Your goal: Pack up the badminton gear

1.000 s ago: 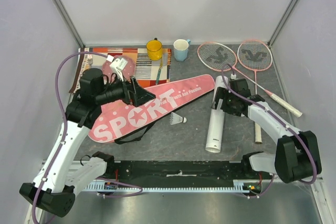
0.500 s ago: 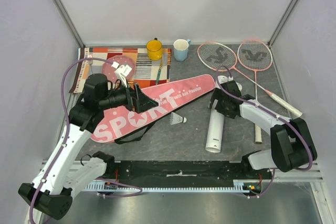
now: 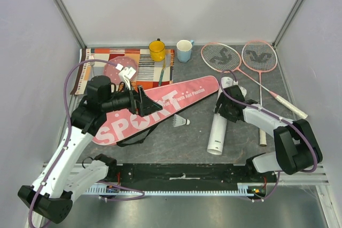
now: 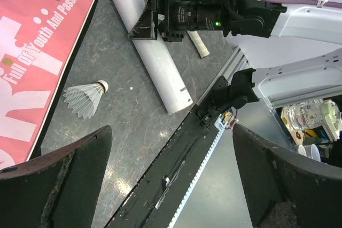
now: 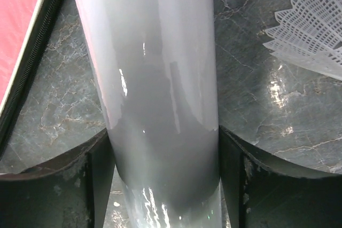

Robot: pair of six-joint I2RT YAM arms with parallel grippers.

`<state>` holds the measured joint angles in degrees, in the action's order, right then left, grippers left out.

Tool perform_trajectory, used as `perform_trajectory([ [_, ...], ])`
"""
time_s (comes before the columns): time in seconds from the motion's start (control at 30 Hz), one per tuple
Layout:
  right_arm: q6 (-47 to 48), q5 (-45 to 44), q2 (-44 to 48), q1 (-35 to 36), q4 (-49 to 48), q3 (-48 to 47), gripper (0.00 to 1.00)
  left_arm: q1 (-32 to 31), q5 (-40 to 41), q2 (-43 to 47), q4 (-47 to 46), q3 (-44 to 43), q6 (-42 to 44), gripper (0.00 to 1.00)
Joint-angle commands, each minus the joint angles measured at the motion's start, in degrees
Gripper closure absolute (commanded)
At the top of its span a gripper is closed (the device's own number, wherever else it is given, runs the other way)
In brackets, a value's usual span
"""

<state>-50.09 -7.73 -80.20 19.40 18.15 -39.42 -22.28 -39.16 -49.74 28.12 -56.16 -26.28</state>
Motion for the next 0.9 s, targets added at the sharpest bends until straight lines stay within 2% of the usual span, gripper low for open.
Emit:
perform_trajectory([
  [0.0,0.59,-1.59,2.42,0.46,-3.56,0.83,0.28,-0.39,-1.36,1.04,-2.02,-0.70,-2.02,0.01],
  [0.13,4.37,-3.00,4.44,0.55,-3.48,0.22,0.40,-0.48,-1.01,0.61,-0.79,-1.58,-1.32,0.01],
  [0.3,14.03,-5.01,12.24,3.18,-5.49,-2.67,0.42,-0.48,1.10,0.43,0.36,-3.34,-0.17,0.01],
  [0.33,18.40,-4.76,13.13,3.45,-6.63,-3.38,0.43,-0.48,2.67,0.69,0.36,-3.51,-0.26,0.01],
  [0.5,29.59,0.07,14.28,5.29,-7.34,-10.93,0.44,-0.48,8.65,2.97,-1.57,-4.31,-2.63,0.03],
  [0.6,36.45,7.61,14.29,6.44,-8.92,-13.92,0.44,-0.48,12.26,6.66,-4.46,-4.48,-4.39,0.03],
  [0.63,37.59,12.60,14.20,6.79,-9.10,-15.50,0.45,-0.48,13.48,8.06,-4.91,-4.48,-5.09,0.03],
  [0.73,41.81,19.03,15.51,9.51,-11.73,-15.34,0.45,-0.39,17.96,8.78,-3.70,-5.80,-9.29,0.01],
  [0.77,42.26,20.72,16.13,10.21,-12.78,-14.81,0.45,-0.39,19.98,8.34,-1.86,-6.41,-12.10,0.01],
  [0.8,42.78,22.91,17.09,11.00,-14.79,-14.29,0.45,-0.39,21.91,7.90,0.77,-7.11,-19.00,0.02],
  [0.87,42.70,28.70,17.62,11.80,-16.74,-13.23,0.45,-0.39,18.96,6.50,-0.77,-5.90,-25.63,0.02],
])
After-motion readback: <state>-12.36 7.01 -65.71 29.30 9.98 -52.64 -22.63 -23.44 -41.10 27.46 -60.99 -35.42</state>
